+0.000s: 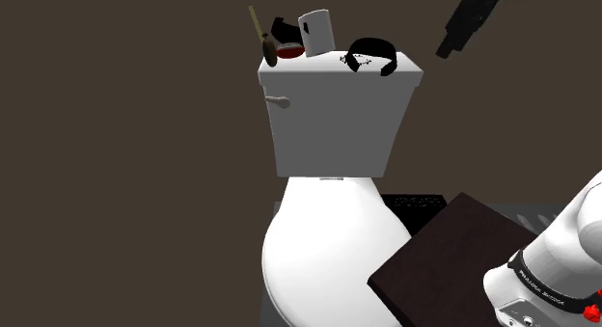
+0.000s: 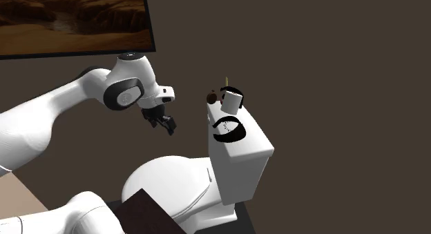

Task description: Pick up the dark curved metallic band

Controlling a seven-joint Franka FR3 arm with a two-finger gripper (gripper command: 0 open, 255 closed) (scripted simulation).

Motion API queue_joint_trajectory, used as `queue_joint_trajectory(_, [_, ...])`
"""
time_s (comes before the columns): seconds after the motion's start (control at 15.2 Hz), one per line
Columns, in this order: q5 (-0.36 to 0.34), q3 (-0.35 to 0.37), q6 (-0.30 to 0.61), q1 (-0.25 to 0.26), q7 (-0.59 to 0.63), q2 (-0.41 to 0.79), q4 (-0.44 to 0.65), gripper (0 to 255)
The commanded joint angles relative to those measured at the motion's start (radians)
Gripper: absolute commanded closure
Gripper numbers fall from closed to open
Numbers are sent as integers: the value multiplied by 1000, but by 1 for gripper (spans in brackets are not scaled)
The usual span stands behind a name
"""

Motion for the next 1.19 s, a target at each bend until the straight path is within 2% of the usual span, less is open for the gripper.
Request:
queue_joint_trajectory(0.0, [0, 0, 0, 0, 0, 0, 0, 0])
queue_joint_trajectory(0.53, [-14, 19, 208, -40, 65, 255, 84, 0])
queue_joint_trajectory(1.12, [-49, 27, 363, -82, 149, 563, 275, 0])
